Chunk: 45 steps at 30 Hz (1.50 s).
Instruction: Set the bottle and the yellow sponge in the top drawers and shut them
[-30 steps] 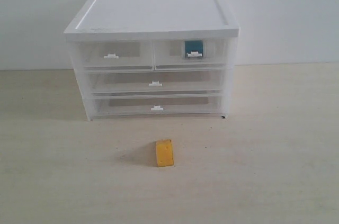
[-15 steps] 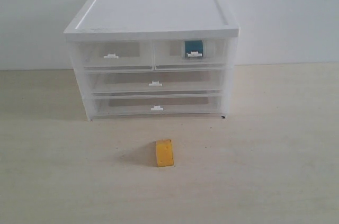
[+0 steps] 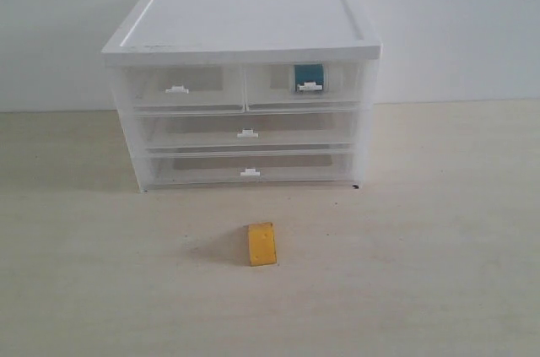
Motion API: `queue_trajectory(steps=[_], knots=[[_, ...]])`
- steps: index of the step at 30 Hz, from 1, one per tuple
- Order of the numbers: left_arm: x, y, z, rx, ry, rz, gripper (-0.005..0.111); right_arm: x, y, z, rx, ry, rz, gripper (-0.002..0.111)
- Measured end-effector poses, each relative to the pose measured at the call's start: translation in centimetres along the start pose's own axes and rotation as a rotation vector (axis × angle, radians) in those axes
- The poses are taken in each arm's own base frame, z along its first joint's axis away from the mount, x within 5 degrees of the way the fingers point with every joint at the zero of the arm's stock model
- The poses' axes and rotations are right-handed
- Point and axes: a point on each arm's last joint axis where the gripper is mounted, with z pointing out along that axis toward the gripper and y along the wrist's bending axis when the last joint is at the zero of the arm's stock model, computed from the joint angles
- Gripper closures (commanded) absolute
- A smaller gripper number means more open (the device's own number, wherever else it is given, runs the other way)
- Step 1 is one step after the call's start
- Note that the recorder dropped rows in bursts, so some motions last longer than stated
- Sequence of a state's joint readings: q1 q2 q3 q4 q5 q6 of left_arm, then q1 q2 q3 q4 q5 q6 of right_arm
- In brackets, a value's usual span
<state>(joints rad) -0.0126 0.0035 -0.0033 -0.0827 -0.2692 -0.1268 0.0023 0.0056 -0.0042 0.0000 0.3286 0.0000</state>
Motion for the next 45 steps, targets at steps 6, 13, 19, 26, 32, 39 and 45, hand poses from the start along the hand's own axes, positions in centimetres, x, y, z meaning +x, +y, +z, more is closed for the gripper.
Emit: queue_trajectory(steps=[6,13,19,26,32,39,45], knots=[[-3.0,-0.6,1.7,0.007,-0.044,-0.005,0.102,0.0,0.0,0.0,0.0,0.0,0.0,0.108],[-4.6,-1.3,7.9,-0.014,0.146,0.047,0.102,0.0,0.0,0.0,0.0,0.0,0.0,0.108],[-2.0,-0.8,11.7,-0.029,0.232,0.063,0.102,0.0,0.0,0.0,0.0,0.0,0.0,0.108],[1.4,-1.0,13.8,0.015,0.329,0.083,0.102,0.0,0.0,0.0,0.0,0.0,0.0,0.108],[4.0,-2.9,14.8,0.124,0.396,0.102,0.102,0.0,0.0,0.0,0.0,0.0,0.0,0.108],[6.7,-4.9,15.4,0.207,0.421,0.087,0.102,0.0,0.0,0.0,0.0,0.0,0.0,0.108],[8.8,-6.8,15.5,0.238,0.405,0.105,0.102,0.0,0.0,0.0,0.0,0.0,0.0,0.108]])
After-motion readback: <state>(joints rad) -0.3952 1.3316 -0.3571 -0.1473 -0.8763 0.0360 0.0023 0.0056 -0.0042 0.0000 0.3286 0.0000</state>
